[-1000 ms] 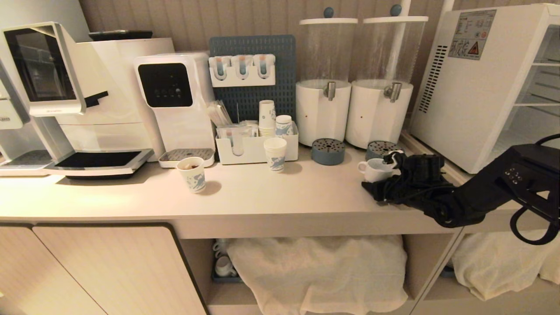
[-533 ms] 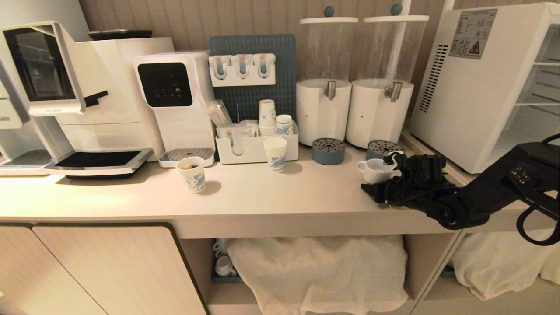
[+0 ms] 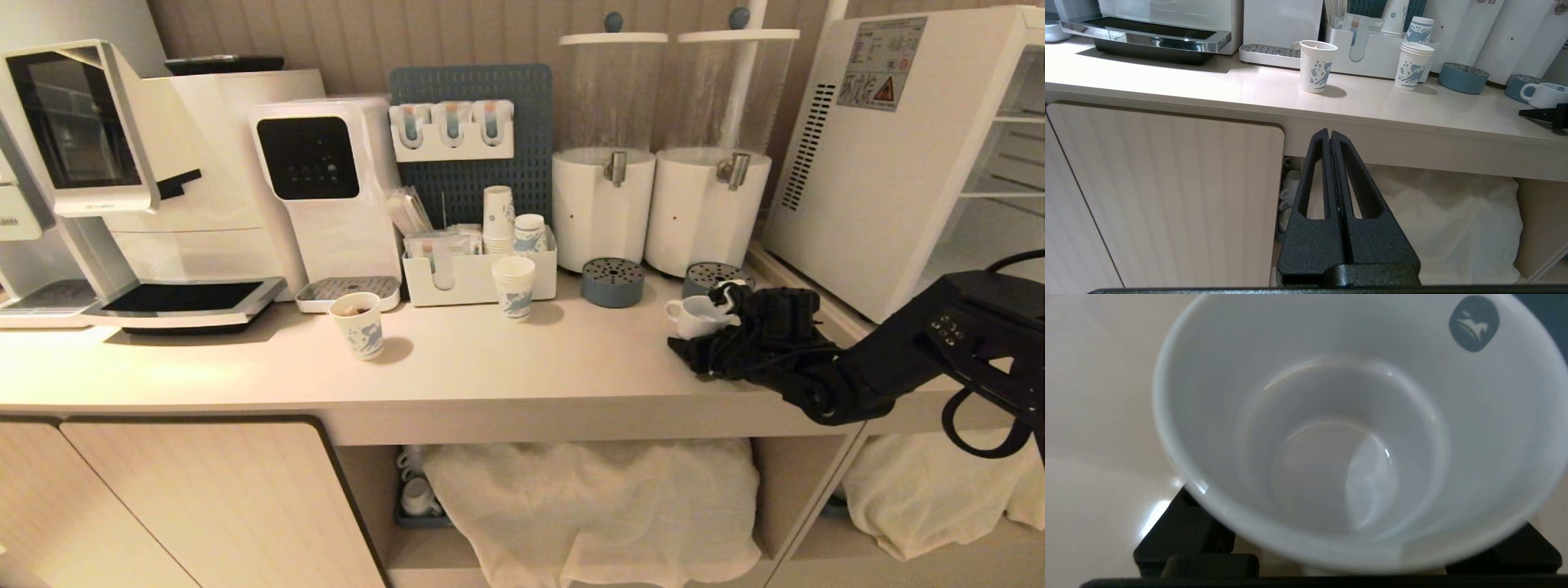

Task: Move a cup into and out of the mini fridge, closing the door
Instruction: Place the ceramic cup on the table

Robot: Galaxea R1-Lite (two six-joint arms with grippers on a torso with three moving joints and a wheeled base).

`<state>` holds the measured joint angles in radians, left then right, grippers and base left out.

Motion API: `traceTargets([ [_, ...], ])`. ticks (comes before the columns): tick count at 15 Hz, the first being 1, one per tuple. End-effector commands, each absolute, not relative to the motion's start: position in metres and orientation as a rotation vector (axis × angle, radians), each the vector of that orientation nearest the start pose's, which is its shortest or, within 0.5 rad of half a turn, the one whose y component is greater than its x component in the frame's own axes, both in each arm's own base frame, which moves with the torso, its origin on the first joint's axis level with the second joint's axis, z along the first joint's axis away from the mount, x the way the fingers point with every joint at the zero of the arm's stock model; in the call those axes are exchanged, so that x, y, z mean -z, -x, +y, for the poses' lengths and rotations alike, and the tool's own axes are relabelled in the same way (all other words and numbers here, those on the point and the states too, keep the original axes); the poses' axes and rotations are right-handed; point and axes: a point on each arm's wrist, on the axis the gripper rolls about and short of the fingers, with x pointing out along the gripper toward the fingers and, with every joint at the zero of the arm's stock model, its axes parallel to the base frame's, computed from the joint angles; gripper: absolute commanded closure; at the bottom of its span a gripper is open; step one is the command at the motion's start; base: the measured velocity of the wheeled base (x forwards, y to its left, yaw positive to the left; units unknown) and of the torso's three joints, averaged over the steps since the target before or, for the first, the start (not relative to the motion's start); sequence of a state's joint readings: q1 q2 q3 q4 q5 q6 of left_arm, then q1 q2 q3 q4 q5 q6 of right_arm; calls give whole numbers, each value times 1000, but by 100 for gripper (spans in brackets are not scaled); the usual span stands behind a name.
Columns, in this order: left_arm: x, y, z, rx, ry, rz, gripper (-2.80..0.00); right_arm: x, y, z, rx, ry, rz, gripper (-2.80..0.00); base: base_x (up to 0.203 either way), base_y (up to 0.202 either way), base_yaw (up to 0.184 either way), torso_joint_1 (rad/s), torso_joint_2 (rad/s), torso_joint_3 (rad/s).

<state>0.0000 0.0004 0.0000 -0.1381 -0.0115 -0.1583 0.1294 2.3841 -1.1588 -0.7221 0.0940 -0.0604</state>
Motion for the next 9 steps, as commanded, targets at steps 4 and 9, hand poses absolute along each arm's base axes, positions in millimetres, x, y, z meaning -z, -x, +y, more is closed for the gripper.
traceTargets([
  [4, -79, 21, 0, 21, 159, -103, 0, -8, -447, 59, -185, 82, 484, -280, 0, 0, 0, 0, 0, 0],
  [9, -79, 21, 0, 21, 159, -103, 0, -15, -440, 58, -180, 82, 487, -280, 0, 0, 0, 0, 0, 0],
])
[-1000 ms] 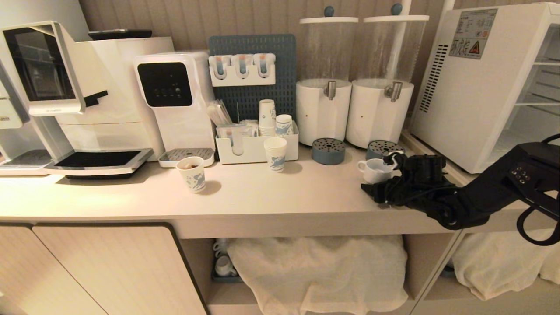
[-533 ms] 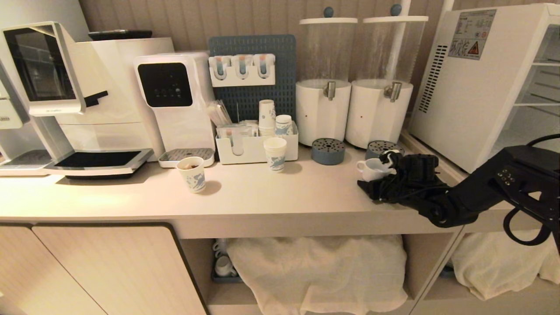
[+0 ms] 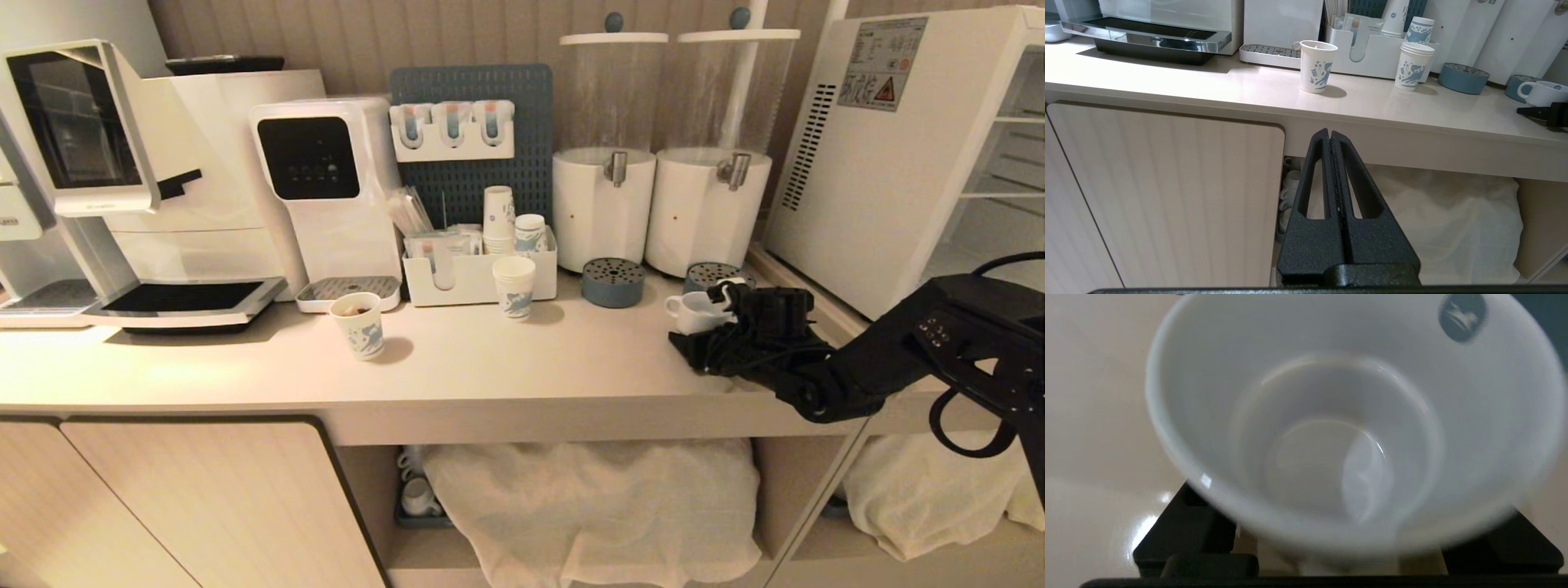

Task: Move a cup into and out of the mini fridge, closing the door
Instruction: Place the ceramic cup on the table

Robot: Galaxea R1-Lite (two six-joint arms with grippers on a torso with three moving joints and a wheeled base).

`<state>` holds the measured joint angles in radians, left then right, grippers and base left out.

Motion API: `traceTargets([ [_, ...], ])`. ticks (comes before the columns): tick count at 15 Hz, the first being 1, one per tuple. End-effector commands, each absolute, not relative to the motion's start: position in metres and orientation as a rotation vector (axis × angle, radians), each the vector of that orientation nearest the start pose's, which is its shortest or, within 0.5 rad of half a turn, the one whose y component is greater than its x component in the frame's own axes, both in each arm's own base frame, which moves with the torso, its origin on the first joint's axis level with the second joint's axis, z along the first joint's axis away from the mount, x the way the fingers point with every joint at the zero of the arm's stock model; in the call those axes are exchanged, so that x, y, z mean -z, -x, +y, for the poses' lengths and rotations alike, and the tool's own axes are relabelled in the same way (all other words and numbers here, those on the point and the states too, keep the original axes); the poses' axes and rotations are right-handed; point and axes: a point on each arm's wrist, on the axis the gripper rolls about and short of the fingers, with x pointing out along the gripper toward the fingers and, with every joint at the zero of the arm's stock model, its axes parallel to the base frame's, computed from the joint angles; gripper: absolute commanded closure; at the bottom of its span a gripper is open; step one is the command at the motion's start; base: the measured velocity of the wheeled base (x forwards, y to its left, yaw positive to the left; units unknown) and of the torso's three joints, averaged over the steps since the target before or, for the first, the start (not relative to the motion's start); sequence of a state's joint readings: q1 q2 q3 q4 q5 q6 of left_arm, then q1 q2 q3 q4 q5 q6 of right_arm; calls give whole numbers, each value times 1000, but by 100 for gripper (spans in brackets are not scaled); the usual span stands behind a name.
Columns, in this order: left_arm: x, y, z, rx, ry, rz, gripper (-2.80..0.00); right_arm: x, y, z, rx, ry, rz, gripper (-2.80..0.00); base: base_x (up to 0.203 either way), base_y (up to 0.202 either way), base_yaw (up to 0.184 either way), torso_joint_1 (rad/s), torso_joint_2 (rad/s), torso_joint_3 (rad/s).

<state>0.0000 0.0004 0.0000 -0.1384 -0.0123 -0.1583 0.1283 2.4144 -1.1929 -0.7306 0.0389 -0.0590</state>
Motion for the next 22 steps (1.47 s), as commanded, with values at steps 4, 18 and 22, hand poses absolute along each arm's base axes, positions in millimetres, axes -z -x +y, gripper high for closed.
traceTargets([
  [4, -79, 21, 0, 21, 159, -103, 0, -29, -433, 57, -179, 83, 470, -280, 0, 0, 0, 0, 0, 0],
  [18, -79, 21, 0, 21, 159, -103, 0, -83, -384, 51, -189, 81, 430, -280, 0, 0, 0, 0, 0, 0],
  [22, -79, 21, 0, 20, 159, -102, 0, -107, -349, 47, -232, 68, 412, -280, 0, 0, 0, 0, 0, 0],
])
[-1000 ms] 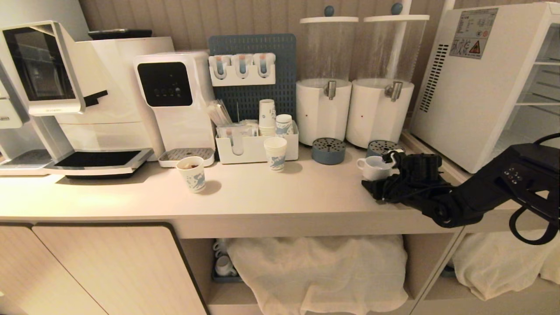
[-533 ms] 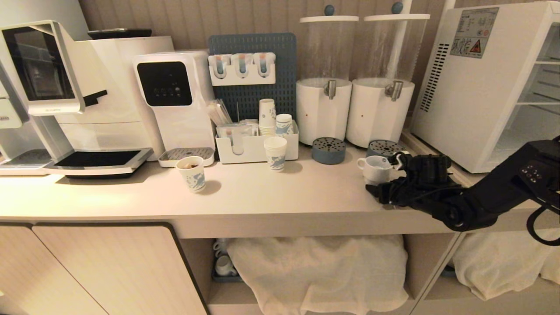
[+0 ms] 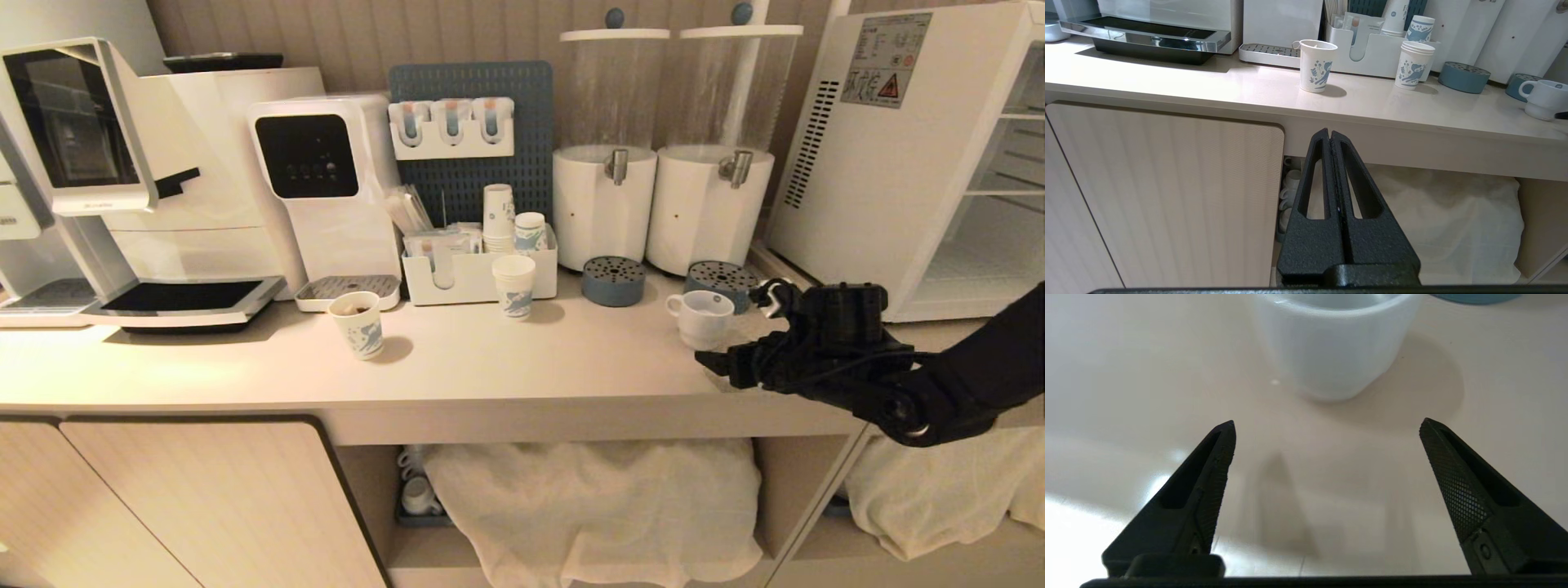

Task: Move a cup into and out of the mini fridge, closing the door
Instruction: Place the ceramic cup on the table

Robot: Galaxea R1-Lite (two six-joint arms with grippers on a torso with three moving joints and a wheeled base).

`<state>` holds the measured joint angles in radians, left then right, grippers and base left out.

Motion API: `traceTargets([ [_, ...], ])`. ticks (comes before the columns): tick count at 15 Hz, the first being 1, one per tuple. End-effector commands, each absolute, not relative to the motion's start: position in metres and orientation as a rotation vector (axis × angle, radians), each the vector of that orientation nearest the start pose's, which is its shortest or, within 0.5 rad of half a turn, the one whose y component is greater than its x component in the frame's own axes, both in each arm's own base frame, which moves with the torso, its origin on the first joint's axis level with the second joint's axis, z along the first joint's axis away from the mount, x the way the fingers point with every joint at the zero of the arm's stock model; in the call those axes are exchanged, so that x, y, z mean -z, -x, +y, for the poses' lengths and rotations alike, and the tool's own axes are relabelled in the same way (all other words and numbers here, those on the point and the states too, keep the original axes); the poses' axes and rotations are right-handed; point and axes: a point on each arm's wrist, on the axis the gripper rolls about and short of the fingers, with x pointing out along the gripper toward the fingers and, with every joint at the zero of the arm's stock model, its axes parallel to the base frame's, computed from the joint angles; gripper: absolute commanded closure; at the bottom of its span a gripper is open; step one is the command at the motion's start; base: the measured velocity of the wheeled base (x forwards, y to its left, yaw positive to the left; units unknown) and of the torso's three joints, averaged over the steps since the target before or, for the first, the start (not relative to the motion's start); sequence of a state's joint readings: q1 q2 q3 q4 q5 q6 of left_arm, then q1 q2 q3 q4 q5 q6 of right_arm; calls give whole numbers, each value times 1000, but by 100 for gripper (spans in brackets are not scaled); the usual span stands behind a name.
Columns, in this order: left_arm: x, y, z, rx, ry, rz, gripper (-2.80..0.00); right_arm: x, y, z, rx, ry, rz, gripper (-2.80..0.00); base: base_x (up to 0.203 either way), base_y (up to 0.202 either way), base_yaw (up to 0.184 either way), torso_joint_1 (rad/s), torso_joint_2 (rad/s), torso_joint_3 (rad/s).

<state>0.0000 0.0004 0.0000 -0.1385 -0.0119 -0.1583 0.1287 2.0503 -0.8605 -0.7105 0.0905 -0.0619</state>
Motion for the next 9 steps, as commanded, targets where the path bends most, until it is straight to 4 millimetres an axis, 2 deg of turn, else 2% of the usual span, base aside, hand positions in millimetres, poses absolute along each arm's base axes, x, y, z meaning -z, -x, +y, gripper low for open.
traceTargets([
  [1, -79, 21, 0, 21, 159, -103, 0, -116, -337, 46, -240, 65, 398, 0, 0, 0, 0, 0, 0, 0],
  [6, -79, 21, 0, 20, 159, -102, 0, -161, -265, 37, -248, 29, 302, 0, 0, 0, 0, 0, 0, 0],
  [9, -79, 21, 0, 20, 159, -101, 0, -190, -210, 30, -246, 19, 226, 0, 0, 0, 0, 0, 0, 0],
])
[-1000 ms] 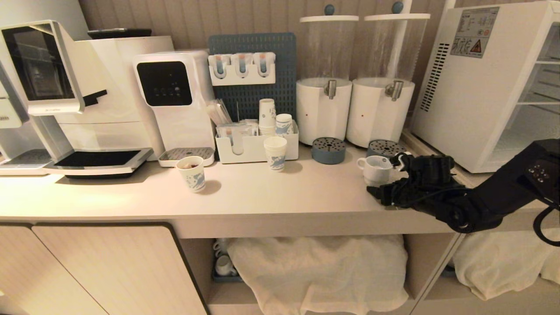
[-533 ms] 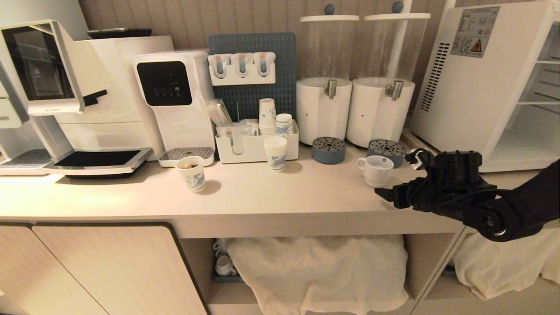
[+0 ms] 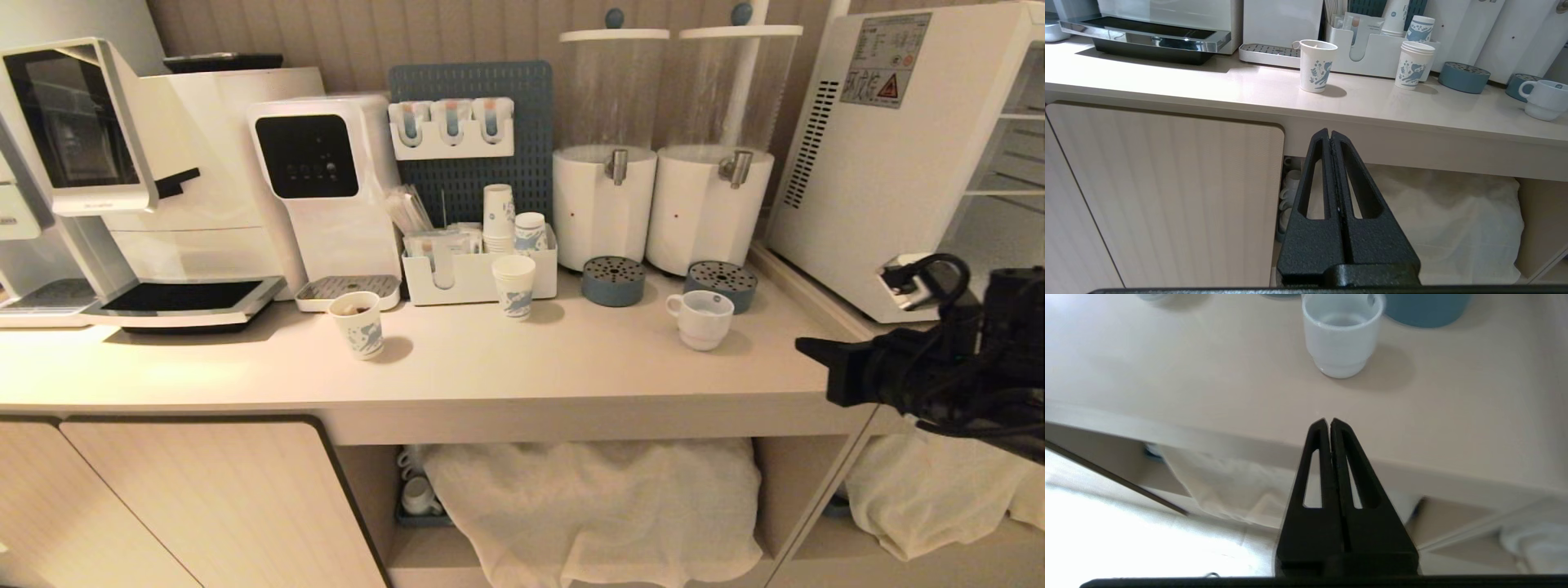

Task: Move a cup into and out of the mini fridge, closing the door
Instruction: Close the freezer door

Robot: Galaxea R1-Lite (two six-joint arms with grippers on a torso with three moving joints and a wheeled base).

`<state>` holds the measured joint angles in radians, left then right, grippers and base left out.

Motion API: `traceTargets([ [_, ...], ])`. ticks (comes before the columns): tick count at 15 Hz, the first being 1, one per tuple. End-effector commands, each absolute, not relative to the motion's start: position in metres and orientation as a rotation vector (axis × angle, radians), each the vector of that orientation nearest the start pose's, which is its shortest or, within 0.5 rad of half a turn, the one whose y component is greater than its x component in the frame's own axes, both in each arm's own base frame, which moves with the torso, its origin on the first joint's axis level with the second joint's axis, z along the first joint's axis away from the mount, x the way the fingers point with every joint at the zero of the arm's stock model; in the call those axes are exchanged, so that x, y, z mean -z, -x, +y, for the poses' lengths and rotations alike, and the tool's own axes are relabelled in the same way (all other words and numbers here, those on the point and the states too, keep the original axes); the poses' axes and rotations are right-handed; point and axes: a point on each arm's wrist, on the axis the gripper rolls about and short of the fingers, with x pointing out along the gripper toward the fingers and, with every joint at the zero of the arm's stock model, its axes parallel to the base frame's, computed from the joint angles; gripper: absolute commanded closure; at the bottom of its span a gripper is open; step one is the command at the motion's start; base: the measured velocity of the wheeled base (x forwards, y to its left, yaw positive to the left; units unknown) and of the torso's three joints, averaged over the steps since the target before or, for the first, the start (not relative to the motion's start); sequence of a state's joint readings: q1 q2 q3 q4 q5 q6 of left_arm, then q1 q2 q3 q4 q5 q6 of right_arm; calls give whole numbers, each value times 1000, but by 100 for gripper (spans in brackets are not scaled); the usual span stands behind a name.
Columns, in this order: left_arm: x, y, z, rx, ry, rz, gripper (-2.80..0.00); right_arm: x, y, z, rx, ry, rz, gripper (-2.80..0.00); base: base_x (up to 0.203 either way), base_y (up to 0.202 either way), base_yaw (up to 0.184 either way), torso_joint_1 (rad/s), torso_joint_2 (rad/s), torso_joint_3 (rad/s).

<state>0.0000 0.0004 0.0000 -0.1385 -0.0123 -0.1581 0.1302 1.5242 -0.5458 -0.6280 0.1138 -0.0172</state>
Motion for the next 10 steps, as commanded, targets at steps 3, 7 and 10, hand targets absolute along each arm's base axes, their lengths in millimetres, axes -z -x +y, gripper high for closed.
traceTargets([
  [3, -79, 21, 0, 20, 159, -101, 0, -218, -137, 20, -209, 11, 151, 0, 0, 0, 0, 0, 0, 0],
  [7, -79, 21, 0, 21, 160, -103, 0, -235, -23, 1, -59, -11, 86, 0, 0, 0, 0, 0, 0, 0],
  [10, -79, 21, 0, 20, 159, -101, 0, -231, 55, -4, 133, -43, 68, 0, 0, 0, 0, 0, 0, 0],
])
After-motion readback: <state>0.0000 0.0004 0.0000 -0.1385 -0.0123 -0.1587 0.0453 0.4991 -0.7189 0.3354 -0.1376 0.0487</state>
